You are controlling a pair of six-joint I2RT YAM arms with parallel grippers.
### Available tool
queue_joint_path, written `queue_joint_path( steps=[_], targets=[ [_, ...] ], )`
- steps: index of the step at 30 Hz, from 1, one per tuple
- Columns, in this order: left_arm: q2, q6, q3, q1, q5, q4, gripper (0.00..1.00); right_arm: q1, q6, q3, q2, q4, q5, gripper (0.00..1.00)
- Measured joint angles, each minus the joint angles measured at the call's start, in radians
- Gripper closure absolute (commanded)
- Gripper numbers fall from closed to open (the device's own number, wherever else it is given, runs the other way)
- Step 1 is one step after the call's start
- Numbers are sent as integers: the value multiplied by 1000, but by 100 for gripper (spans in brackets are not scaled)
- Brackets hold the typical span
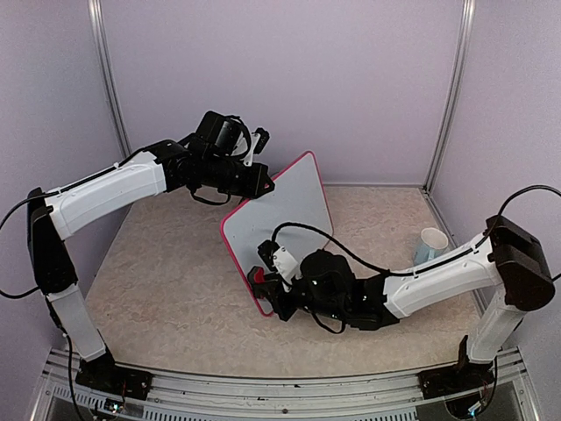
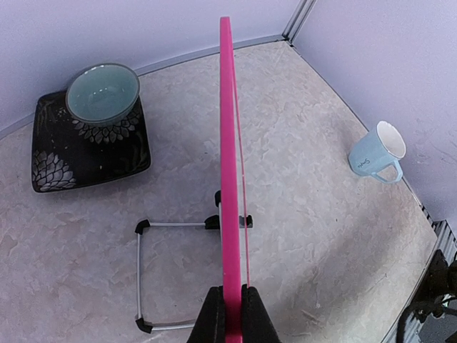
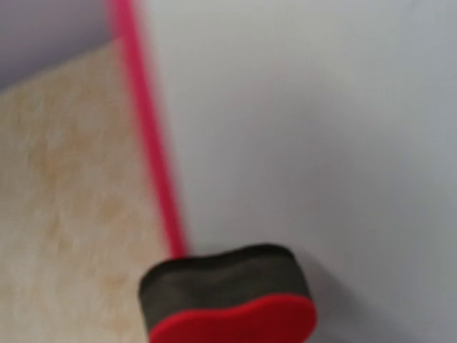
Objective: Erase the whiteboard
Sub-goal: Erase the whiteboard at the center of the board.
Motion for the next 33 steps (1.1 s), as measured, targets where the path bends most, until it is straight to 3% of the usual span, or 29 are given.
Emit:
queue_joint_path(
  steps=[8, 23, 33],
  targets=[
    [0, -2, -1, 0, -2, 3, 100, 24, 47, 0, 106, -72, 71, 81],
    [-5, 0, -14, 0, -6, 20, 100, 18, 119, 61, 143, -229, 220, 82],
    [-9, 0, -25, 0, -10, 32, 100, 19, 119, 64, 148, -216, 206, 81]
  ],
)
